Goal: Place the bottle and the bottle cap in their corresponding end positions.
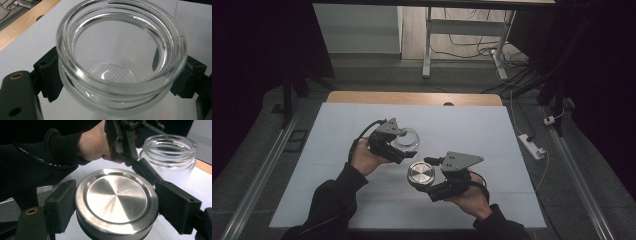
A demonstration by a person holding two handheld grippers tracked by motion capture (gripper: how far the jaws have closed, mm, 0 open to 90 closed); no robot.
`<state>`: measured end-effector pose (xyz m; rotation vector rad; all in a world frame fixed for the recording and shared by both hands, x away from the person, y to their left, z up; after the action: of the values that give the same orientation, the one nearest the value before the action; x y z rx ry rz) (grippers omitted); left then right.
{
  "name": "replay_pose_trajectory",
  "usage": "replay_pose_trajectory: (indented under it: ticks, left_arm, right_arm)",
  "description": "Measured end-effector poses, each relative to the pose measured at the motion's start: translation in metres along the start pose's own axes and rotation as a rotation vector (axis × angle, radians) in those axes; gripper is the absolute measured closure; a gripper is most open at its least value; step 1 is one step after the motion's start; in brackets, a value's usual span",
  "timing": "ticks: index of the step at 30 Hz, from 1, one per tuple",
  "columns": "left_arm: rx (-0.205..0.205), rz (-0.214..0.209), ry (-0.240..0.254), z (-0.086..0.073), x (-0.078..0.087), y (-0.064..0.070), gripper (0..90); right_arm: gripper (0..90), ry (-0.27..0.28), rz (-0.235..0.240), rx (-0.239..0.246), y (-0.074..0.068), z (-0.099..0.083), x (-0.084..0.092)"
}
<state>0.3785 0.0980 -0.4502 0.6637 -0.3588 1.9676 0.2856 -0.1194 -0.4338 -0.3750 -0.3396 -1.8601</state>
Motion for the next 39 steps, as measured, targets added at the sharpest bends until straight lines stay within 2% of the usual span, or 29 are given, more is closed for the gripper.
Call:
replay_pose_trajectory:
  ticks: [25, 39]
  left_arm:
    - [0.024, 0.021, 0.019, 0.001, -0.022, -0.015, 15.2]
    - [0.038, 0.043, 0.016, -0.005, -0.037, -0.024, 15.2]
  right_arm:
    - [19.5, -0.049, -0.009, -0.014, -0.015, -0.035, -0.016]
    - [19.5, -0.082, -0.011, -0.012, -0.015, -0.052, -0.028]
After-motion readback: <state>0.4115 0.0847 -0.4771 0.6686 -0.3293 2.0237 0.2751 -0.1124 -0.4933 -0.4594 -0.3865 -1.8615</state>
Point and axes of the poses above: each handheld gripper's, and its own axes: x roughly backward along the jaws, z roughly out of its top, y roughly to its right, the point moved 2 cm from there along -x, roughly forward along the jaws, and after that the axes turned 3 degrees about x, right-handed, at the moved point
